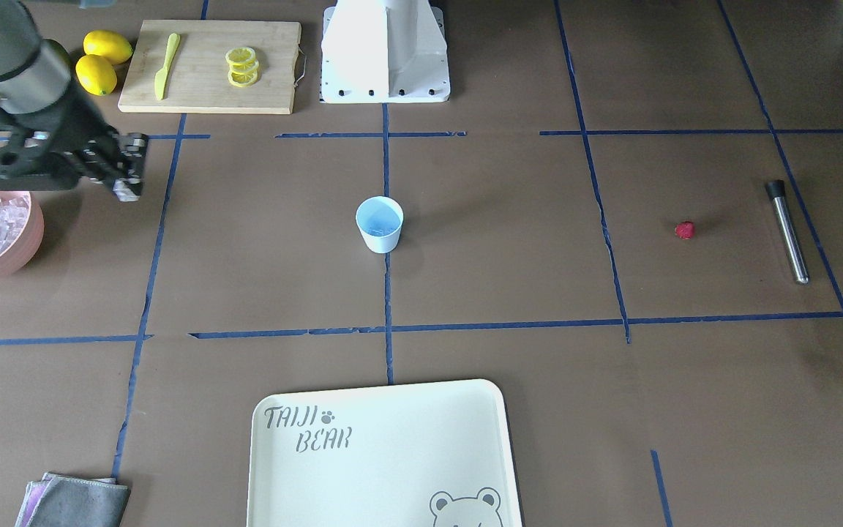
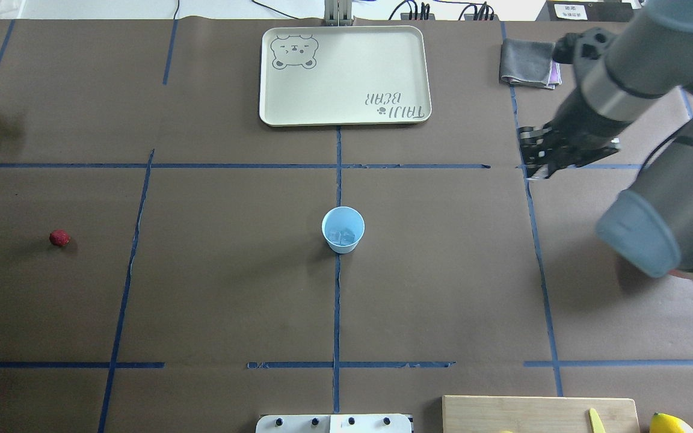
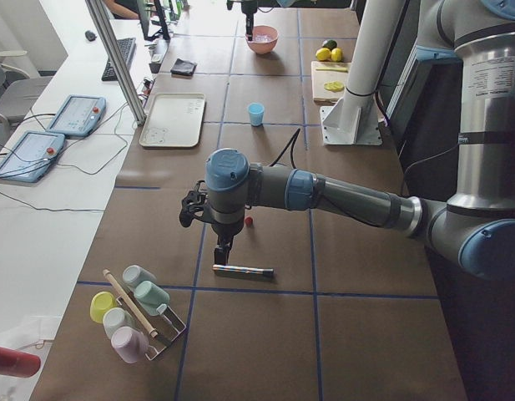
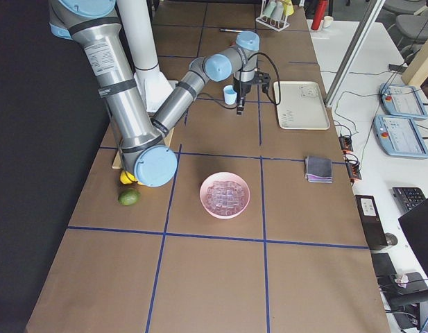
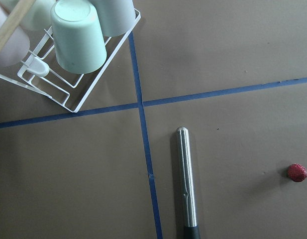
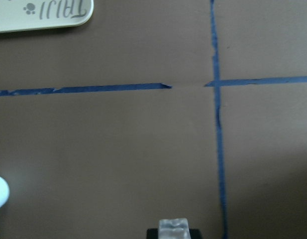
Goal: Mash ice and strawberries in cup
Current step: 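Lift the ice cube and carry it over the light-blue cup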
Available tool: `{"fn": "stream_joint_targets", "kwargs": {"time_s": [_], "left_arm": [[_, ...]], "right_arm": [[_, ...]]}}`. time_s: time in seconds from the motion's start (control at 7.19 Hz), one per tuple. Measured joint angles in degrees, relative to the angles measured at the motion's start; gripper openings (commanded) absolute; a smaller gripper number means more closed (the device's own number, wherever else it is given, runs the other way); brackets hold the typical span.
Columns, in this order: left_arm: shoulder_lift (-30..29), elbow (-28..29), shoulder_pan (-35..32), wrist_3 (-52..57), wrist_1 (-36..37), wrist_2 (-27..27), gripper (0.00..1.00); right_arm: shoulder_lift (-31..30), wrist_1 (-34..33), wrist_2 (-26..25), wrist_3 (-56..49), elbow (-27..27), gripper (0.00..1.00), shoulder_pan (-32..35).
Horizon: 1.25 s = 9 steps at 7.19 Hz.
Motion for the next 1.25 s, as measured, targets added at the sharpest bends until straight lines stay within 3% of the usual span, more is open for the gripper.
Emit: {"fn": "stream_joint_targets", "kwargs": {"time_s": [0.42, 0.7, 1.25], "left_arm": [[0.0, -0.08, 0.14, -1.16, -0.35, 0.02, 1.0], [0.0, -0.08, 0.15, -1.22, -0.4, 0.08, 1.0], [0.0, -0.09, 0.16, -1.23, -0.4, 0.09, 1.0]], "right_arm": [[17.19, 5.18, -11.42, 20.38, -14.42, 0.0, -14.76], [24.25, 8.81, -14.68, 24.39, -25.2, 0.0, -18.26], [25.39, 9.04, -15.43, 24.92, -27.87, 0.02, -19.62]]}}
